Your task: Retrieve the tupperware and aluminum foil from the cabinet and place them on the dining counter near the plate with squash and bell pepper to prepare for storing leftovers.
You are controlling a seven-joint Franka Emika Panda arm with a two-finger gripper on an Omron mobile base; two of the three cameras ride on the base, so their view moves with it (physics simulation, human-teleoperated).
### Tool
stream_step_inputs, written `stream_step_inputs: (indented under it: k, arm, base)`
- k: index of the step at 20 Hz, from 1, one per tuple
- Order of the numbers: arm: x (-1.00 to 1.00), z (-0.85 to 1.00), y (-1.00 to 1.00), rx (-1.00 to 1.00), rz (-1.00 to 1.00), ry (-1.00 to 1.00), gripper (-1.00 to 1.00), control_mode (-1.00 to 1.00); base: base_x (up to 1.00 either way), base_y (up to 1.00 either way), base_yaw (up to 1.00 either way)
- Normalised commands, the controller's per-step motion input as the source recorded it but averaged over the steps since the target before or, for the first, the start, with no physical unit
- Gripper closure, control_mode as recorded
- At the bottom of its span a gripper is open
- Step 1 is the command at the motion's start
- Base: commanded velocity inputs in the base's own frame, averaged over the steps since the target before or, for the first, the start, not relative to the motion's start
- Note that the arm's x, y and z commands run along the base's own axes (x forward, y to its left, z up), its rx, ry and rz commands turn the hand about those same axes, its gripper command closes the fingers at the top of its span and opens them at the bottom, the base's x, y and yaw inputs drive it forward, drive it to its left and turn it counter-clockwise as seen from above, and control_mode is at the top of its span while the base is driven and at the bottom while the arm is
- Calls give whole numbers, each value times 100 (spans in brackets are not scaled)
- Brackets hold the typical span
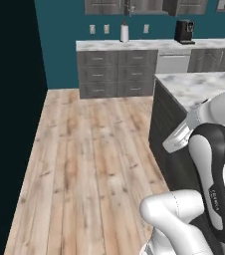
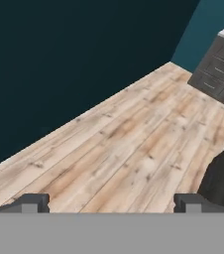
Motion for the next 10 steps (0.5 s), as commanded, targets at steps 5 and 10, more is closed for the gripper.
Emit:
stream_step_inputs:
  k: [5,10]
  arm:
    - [0,0,0,0,0,0,-100,100]
    - [0,0,0,0,0,0,-100,100]
  base:
    - [100,41,-29]
    - [100,56,-25]
